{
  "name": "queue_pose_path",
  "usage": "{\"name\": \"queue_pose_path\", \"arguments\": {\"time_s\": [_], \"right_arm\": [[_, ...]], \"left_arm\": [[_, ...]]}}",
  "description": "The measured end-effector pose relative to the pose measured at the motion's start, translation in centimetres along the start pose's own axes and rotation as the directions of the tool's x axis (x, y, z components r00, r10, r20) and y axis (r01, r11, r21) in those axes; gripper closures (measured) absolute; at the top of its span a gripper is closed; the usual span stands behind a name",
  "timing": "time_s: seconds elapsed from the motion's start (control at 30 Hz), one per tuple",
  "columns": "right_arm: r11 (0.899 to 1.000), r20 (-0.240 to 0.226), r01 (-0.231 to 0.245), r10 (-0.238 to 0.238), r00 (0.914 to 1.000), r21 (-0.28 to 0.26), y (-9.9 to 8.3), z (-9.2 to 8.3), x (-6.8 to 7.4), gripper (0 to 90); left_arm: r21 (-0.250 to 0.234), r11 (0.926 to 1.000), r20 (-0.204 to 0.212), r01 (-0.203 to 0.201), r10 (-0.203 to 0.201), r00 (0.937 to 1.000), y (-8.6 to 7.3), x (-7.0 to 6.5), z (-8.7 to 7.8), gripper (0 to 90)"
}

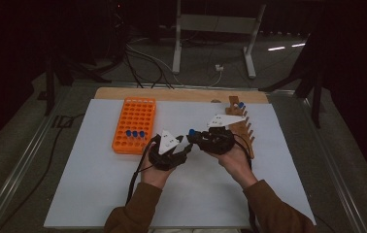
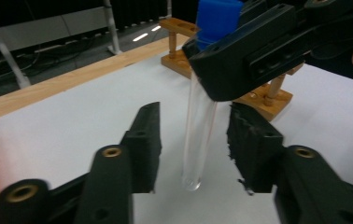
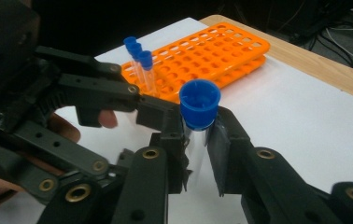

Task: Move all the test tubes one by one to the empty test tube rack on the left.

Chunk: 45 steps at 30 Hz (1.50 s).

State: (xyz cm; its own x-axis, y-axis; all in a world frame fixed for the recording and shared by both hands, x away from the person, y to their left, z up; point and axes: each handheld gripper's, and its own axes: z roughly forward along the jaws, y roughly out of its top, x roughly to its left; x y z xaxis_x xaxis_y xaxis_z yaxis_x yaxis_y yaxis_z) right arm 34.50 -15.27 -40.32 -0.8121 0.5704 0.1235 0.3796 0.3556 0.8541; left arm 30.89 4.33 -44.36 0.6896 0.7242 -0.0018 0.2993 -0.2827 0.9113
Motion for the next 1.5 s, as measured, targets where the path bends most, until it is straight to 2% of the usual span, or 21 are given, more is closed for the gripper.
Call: {"name": "queue_pose_path", "arguments": {"time_s": [0.3, 0.5, 0.77, 0.93, 1.03, 1.13, 1.3, 1.5], "right_arm": [[1.000, -0.019, 0.006, -0.006, 0.9998, 0.005, 0.0, 0.4, 0.3, 77.1], [1.000, -0.030, 0.000, 0.000, 0.9995, -0.003, 0.0, 0.3, 0.3, 75.5], [0.999, -0.058, -0.030, 0.027, 0.9979, -0.034, -0.1, -0.3, -0.3, 45.5], [0.999, -0.021, -0.024, 0.023, 0.9995, -0.046, -0.3, -0.8, -0.7, 27.6], [0.999, 0.017, -0.014, 0.015, 0.9997, -0.047, -0.5, -1.0, -0.8, 17.0], [0.999, 0.053, -0.005, 0.007, 0.9986, -0.044, -0.7, -1.2, -0.9, 11.7], [0.999, 0.083, 0.014, -0.011, 0.9965, -0.030, -1.1, -1.3, -1.3, 4.3], [1.000, 0.122, 0.010, -0.007, 0.9925, -0.027, -1.5, -1.4, -1.6, 0.2]], "left_arm": [[0.003, 0.9999, 0.026, -0.015, 0.014, 0.9995, -0.1, 0.2, 0.0, 76.7], [-0.003, 0.9997, 0.030, -0.023, 0.023, 0.9993, -0.1, 0.3, -0.2, 78.2], [0.005, 0.9999, 0.021, -0.013, 0.013, 0.9997, -0.2, 0.8, -0.3, 78.2], [0.000, 1.0000, 0.018, 0.001, -0.001, 0.9998, -0.3, 1.3, -0.7, 78.3], [-0.001, 1.0000, 0.011, 0.010, -0.010, 0.9999, -0.3, 1.6, -1.0, 78.2], [-0.004, 0.9999, 0.004, 0.015, -0.015, 0.9999, -0.4, 1.9, -1.4, 78.2], [-0.010, 0.9996, -0.011, 0.026, -0.026, 0.9996, -0.6, 2.5, -2.1, 78.2], [-0.023, 0.9988, -0.021, 0.045, -0.045, 0.9988, -0.7, 3.2, -2.9, 78.2]]}}
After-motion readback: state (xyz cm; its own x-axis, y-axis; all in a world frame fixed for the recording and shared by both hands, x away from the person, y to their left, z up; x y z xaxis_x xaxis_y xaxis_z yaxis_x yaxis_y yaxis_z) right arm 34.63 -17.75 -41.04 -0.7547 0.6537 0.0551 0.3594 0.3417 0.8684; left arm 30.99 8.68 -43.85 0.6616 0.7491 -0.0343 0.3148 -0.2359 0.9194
